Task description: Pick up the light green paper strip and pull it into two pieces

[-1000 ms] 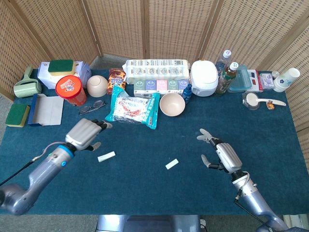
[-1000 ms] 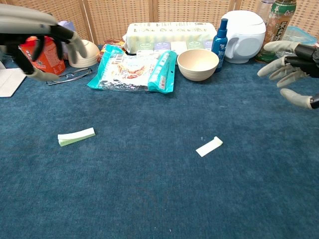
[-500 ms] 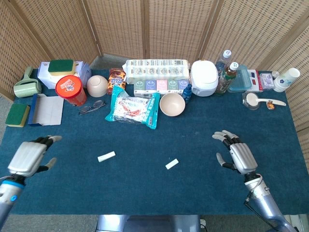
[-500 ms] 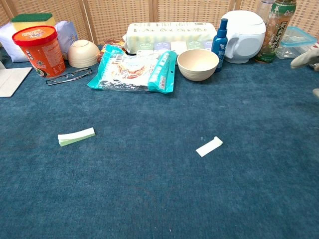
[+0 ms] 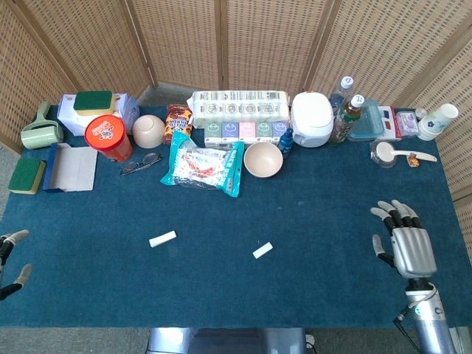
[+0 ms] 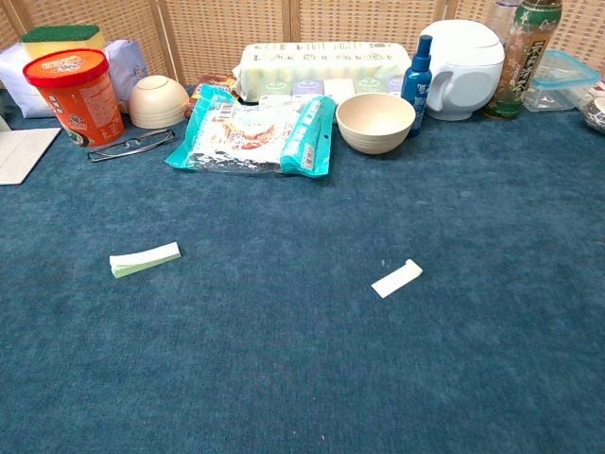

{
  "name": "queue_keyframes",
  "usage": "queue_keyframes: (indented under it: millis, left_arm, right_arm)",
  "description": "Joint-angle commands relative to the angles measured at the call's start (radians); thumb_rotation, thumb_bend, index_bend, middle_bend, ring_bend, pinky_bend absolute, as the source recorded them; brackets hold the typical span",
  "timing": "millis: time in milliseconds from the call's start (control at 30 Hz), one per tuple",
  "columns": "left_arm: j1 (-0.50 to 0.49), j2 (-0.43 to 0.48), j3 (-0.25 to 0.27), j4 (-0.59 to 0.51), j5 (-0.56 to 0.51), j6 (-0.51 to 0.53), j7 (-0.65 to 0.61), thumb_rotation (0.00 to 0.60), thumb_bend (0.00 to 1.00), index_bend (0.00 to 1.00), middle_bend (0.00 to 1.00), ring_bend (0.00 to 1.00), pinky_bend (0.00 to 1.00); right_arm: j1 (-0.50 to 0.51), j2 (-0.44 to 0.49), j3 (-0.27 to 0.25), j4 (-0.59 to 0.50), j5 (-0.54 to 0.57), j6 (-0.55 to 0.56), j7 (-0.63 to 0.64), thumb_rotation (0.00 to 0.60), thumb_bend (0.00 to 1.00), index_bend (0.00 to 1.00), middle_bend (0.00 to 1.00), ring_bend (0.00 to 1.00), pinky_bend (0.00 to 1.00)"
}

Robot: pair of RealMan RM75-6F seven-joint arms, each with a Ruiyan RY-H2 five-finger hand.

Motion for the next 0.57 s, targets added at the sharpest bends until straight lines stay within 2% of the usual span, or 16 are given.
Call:
queue_keyframes:
  millis: [33, 567]
  left_arm:
    - [0.020, -0.015, -0.025, 0.017, 0.023, 0.010, -0.006, 0.600, 0.30, 0.23, 0.30, 0.32, 0.50]
    - [0.044, -0.014, -0.089, -0.045, 0.075, -0.061, 0.047, 0.600, 0.30, 0.24, 0.30, 0.32, 0.50]
  right_arm:
    - [-0.026, 0.016, -0.009, -0.017, -0.002, 0.014, -0.005, 0.600, 0.50, 0.25, 0.21, 0.10, 0.14]
    - [-0.079, 0.030, -0.009, -0.004, -0.013, 0.021, 0.060, 0.600, 0.50, 0.25, 0.21, 0.10, 0.14]
